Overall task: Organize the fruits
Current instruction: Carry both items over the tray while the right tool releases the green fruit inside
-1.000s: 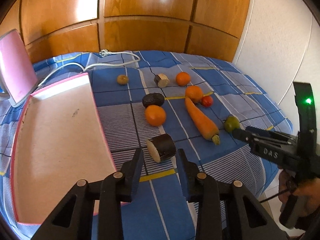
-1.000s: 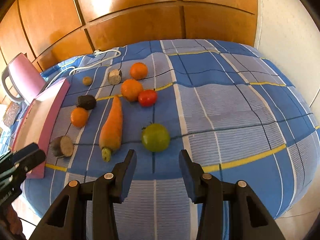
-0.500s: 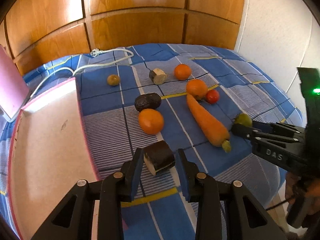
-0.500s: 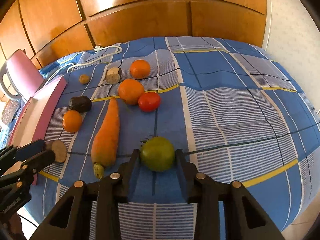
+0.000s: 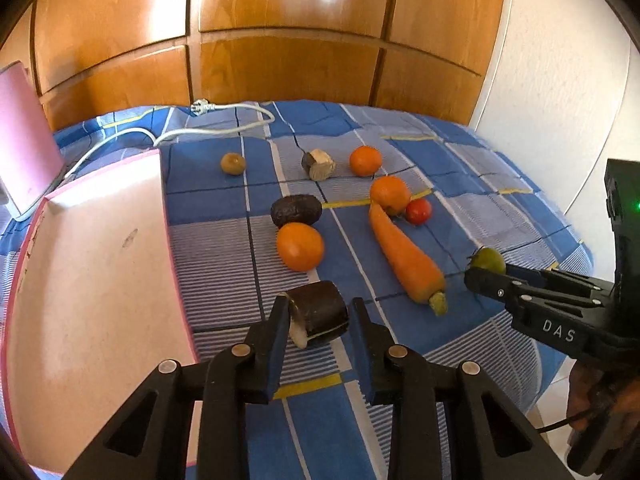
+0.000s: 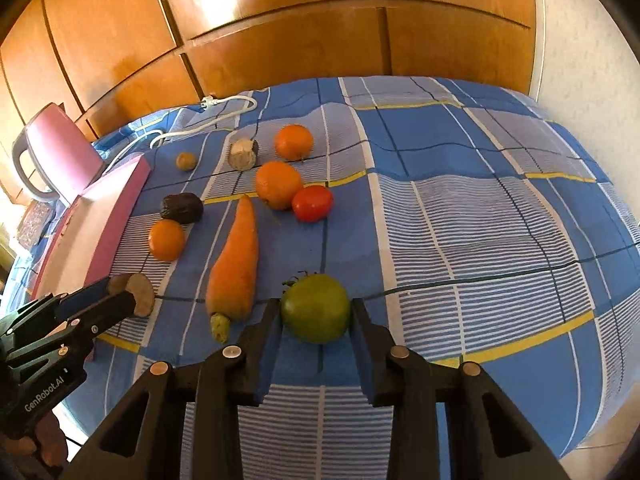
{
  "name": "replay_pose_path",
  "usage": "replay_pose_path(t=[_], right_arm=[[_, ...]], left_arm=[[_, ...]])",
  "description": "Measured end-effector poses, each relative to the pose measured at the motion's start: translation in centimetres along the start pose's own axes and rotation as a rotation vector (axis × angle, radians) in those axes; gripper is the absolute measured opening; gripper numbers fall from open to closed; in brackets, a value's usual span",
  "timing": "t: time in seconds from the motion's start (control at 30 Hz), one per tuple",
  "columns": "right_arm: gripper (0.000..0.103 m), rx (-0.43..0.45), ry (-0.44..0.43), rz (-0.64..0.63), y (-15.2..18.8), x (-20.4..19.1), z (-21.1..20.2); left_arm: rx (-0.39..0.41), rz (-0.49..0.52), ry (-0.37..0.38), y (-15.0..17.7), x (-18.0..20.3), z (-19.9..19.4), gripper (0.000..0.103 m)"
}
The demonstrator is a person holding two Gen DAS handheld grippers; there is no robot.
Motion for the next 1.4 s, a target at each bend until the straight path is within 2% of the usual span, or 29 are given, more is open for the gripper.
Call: replay_pose_path(t=[0.23,0.43,0.87,1.4], right_arm=[[0.034,0.041,-0.005,-0.043,-0.4,-1.6,-2.0],[0.034,0.053,-0.057,-0.132,-1.0,-4.9,-2.8],[0.034,-0.008,-0.192,-0.346,-1.2,-13.6,-1.6],[0.034,-0.050,-0.263,-0.435,-2.8,-22.1,1.1]], left_arm=[[0.064,-0.051,0.006,-0.3,-1.0,-2.8,0.030],[0.114,-0.117,-0.029,-0.2,-3.1,-5.5,0.030],[0.138,-0.264,-0.184,1.6,-8.4,-7.7,0.030],[0.150,-0.418,-0.357,3.4,-14.1,-9.3,0.030]])
Point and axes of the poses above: each gripper's, at about its wrist camera, not at the fingertips, and z roughly the way its jaws point, x to its right, y to its underside, the point moved 1 cm from there along z, roughly the way its jaws point, and after that the axes turned 8 degrees about -x, right-handed, at the moved point
